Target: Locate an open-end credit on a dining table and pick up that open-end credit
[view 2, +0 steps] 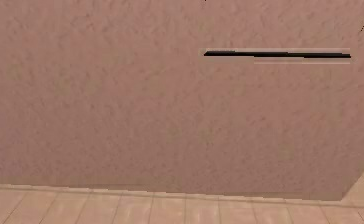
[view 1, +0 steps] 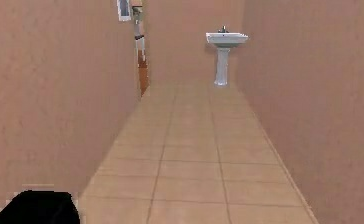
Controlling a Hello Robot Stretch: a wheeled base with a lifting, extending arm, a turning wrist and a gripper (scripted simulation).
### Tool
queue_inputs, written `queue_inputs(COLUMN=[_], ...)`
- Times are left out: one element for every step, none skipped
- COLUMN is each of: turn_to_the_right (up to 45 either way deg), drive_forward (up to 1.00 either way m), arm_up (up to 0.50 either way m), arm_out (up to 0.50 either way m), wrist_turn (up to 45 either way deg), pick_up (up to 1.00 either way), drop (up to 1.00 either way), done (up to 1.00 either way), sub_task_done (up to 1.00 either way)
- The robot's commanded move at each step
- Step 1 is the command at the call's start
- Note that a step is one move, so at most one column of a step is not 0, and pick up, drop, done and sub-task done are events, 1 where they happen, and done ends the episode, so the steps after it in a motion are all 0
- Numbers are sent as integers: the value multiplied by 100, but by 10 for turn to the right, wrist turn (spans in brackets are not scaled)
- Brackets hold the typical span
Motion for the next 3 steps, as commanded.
queue_inputs(turn_to_the_right=[30,0,-60], drive_forward=[0,100,0], arm_up=[0,0,0], arm_out=[0,0,0], wrist_turn=[0,0,0], pick_up=[0,0,0], drop=[0,0,0], done=[0,0,0], sub_task_done=[0,0,0])
